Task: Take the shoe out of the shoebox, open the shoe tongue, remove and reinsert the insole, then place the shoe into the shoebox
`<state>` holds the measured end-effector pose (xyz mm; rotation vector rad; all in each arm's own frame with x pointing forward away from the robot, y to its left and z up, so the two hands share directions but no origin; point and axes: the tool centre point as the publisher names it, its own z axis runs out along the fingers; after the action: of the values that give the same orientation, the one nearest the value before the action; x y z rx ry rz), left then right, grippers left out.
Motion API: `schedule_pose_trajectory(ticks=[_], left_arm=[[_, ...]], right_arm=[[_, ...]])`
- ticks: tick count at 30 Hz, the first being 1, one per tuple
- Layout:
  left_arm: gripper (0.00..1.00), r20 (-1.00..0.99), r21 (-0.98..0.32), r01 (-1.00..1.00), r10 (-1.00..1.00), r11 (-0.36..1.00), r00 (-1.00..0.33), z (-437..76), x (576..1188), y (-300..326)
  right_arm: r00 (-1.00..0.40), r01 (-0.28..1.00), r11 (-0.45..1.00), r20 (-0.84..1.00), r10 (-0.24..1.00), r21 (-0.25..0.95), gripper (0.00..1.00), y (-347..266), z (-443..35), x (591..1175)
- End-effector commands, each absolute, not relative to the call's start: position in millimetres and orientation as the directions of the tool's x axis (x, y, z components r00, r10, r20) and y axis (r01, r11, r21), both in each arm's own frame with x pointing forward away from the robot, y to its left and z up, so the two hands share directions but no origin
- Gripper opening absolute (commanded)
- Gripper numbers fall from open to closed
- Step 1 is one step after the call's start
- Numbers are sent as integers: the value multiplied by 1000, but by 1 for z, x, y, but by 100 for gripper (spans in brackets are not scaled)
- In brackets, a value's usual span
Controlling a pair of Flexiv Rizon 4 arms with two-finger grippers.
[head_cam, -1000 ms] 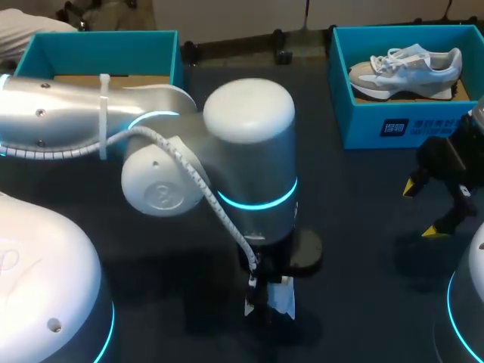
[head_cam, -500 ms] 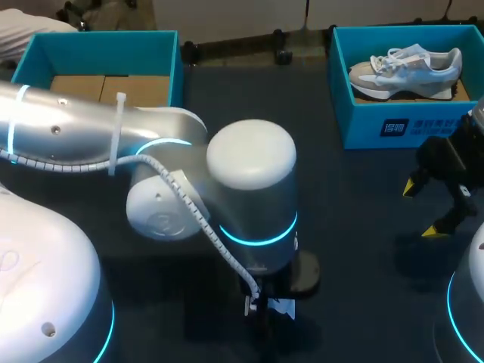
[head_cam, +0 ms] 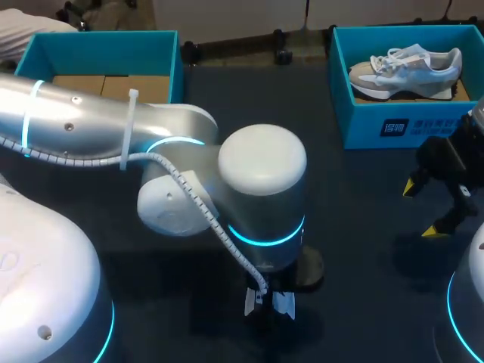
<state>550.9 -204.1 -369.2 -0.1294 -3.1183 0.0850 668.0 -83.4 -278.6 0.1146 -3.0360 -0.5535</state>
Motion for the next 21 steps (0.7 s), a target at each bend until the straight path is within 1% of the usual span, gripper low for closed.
schedule_pose_trajectory(ticks=[1,7,9,10,11,12,14,16,17,18,19,20,21], left_arm=[[100,35,-32,84,85,996,-996,-375,555,-213],[100,47,-12,86,86,996,-995,-387,549,-213],[93,40,-6,79,79,997,-996,-389,548,-213],[93,41,-5,78,78,997,-996,-389,548,-212],[90,41,-4,77,77,997,-996,-390,547,-211],[81,41,-3,76,76,997,-996,-391,547,-211],[69,32,8,66,66,998,-997,-393,548,-209],[63,21,14,56,56,998,-998,-395,548,-209],[56,19,14,55,54,998,-998,-396,549,-209],[44,20,13,55,55,998,-998,-397,549,-208],[29,20,13,51,50,999,-999,-398,549,-208],[19,19,17,48,47,999,-999,-399,550,-207],[19,19,17,48,47,999,-999,-399,550,-207]], right_arm=[[-996,-63,934,39,-82,352,100,-83,-280,668],[-996,-63,934,39,-82,352,100,-83,-280,668],[-996,-63,934,39,-82,352,100,-83,-280,668],[-996,-63,934,39,-82,352,100,-83,-280,668],[-996,-63,934,39,-82,352,100,-83,-280,668],[-996,-63,934,39,-82,352,100,-83,-280,668],[-996,-63,934,39,-82,352,100,-83,-280,668],[-996,-63,934,39,-82,352,100,-83,-280,668],[-996,-63,934,39,-82,352,100,-83,-280,668],[-996,-63,934,39,-82,352,100,-83,-280,668],[-996,-63,934,39,-82,352,100,-83,-280,668],[-996,-63,934,39,-82,352,100,-83,-280,668],[-996,-63,934,39,-82,352,100,-83,-280,668]])
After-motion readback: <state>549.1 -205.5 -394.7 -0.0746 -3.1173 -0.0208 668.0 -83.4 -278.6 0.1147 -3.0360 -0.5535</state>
